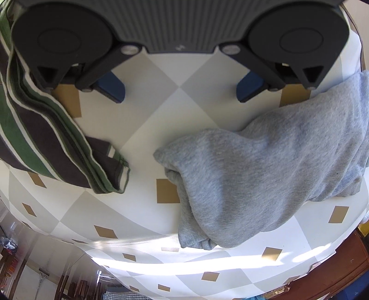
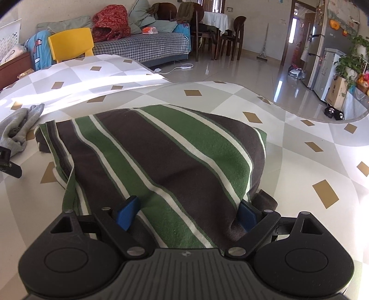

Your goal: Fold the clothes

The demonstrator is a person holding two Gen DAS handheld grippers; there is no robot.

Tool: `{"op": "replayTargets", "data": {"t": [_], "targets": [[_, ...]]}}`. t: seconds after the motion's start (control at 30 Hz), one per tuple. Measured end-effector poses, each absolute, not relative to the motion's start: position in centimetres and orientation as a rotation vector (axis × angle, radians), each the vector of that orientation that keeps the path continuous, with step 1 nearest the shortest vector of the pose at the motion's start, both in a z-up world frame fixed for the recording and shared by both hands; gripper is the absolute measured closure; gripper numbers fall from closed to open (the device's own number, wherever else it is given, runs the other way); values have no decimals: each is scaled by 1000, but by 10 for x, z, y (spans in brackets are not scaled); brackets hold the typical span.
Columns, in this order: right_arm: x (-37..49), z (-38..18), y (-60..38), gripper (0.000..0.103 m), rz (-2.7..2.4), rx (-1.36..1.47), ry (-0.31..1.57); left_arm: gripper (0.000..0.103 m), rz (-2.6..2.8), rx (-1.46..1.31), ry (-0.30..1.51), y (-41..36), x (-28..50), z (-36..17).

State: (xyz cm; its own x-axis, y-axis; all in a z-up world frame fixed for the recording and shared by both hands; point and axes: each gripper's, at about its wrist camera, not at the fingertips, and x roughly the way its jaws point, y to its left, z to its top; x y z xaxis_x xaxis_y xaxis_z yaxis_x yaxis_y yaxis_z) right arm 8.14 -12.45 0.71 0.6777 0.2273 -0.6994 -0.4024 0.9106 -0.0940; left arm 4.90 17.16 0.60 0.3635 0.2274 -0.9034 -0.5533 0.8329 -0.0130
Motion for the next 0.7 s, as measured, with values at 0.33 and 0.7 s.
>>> {"op": "replayTargets", "data": {"t": [0.33, 0.7], "targets": [[29, 12, -122, 13, 395, -259, 815, 0, 409, -264, 1048, 139, 19, 28], [-39, 18, -117, 13, 358, -237, 879, 0, 266, -178, 1044, 97, -22, 32]]}}
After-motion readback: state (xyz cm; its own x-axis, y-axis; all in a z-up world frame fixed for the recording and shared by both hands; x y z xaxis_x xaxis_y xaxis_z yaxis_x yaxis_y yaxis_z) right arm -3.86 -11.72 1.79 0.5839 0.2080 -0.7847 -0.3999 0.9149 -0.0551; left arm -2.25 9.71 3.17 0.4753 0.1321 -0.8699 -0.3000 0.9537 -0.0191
